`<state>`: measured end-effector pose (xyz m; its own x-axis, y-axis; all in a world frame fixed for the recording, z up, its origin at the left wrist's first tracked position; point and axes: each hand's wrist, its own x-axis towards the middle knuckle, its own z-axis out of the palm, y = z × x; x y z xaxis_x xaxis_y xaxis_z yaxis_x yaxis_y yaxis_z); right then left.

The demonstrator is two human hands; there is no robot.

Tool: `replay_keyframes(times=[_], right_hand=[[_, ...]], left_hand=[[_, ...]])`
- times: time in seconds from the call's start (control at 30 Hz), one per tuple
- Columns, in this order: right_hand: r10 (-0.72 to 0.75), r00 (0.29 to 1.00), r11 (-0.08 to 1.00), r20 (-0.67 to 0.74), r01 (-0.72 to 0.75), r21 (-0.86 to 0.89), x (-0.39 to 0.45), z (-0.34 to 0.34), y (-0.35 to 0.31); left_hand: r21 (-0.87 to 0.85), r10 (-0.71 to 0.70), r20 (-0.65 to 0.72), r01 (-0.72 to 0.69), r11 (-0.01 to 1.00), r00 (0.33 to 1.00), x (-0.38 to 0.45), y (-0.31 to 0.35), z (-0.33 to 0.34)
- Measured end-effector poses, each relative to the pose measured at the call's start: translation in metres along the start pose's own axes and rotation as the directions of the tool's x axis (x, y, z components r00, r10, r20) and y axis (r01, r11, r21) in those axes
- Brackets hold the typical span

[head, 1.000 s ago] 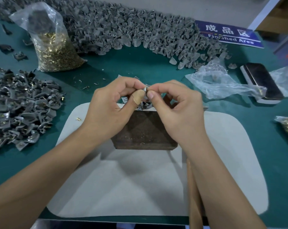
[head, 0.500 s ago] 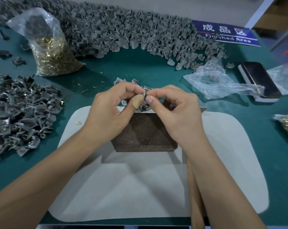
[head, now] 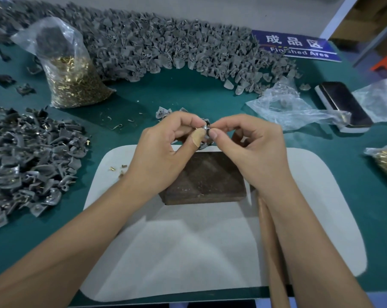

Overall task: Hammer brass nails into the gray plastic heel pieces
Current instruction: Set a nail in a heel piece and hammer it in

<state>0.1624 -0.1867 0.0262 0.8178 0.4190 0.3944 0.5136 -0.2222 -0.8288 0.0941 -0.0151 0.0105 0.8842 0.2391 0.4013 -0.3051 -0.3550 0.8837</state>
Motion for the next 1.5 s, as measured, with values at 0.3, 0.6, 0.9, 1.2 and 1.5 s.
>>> replay_keyframes(times=[0.3, 0.6, 0.9, 1.2, 1.5], right_hand=[[0.031, 0.999, 0.997, -0.018, -0.030, 0.067, 0.001, 0.007, -0.005], [0.060, 0.998, 0.995, 0.018, -0.062, 0.078, 0.000, 0.005, -0.006], [-0.022, 1.000, 1.000, -0.018, 0.022, -0.005, -0.001, 0.004, -0.002], [0.315, 0.902, 0.777, -0.296, -0.424, -0.465, -0.016, -0.036, 0.011], [0.652, 0.755, 0.390, -0.075, -0.419, -0.820, -0.007, -0.041, -0.001]], left_hand=[[-0.057, -0.015, -0.052, 0.012, 0.998, 0.999, -0.001, 0.002, 0.001], [-0.028, 0.024, -0.033, -0.025, 0.999, 0.999, -0.002, 0.000, 0.000], [0.045, 0.045, 0.047, -0.047, 0.998, 0.998, 0.004, -0.002, -0.006], [0.108, 0.019, 0.170, -0.038, 0.993, 0.985, 0.003, -0.002, -0.007], [0.188, -0.012, 0.224, -0.031, 0.982, 0.975, 0.001, 0.001, -0.006]])
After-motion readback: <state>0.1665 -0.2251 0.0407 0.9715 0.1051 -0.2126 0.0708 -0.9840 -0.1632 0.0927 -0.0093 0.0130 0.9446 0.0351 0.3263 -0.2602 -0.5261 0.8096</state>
